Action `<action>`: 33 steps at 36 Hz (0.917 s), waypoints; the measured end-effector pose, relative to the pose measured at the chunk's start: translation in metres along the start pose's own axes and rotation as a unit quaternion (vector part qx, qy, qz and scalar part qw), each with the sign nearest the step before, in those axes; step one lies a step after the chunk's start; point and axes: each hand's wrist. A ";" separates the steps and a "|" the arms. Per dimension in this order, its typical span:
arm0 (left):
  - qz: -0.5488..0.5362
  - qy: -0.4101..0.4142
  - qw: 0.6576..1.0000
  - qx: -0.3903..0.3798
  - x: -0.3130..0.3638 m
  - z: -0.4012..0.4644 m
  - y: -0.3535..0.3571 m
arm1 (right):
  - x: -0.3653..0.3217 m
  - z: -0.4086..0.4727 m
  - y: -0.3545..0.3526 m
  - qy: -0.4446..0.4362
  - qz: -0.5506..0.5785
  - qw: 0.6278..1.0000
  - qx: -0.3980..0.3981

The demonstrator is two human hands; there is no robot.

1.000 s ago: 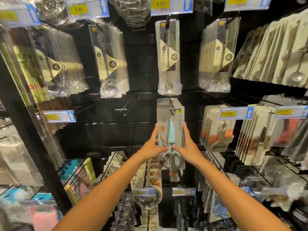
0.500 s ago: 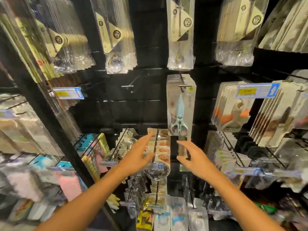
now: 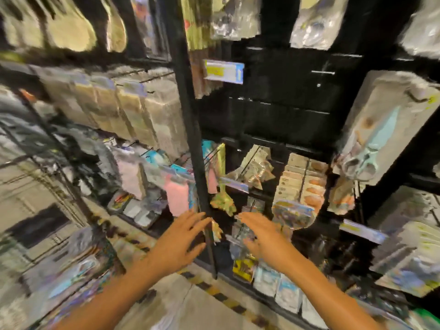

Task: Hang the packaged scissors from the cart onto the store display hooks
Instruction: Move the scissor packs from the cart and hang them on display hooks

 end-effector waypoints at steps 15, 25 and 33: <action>0.000 -0.364 0.931 -0.032 -0.186 -0.290 -0.056 | -0.225 0.100 0.210 -0.184 0.008 0.964 -0.191; -0.008 -0.512 0.858 -0.022 -0.230 -0.423 -0.080 | -0.317 0.134 0.318 -0.269 -0.023 0.923 -0.275; -0.007 -0.543 0.840 -0.002 -0.252 -0.449 -0.054 | -0.334 0.177 0.364 -0.296 -0.052 0.898 -0.320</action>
Point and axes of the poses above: each hand's wrist, its own z-axis towards the middle knuckle, its own y-axis out of the palm, x = y × z, and after that the axes turned 13 degrees about x, right-handed
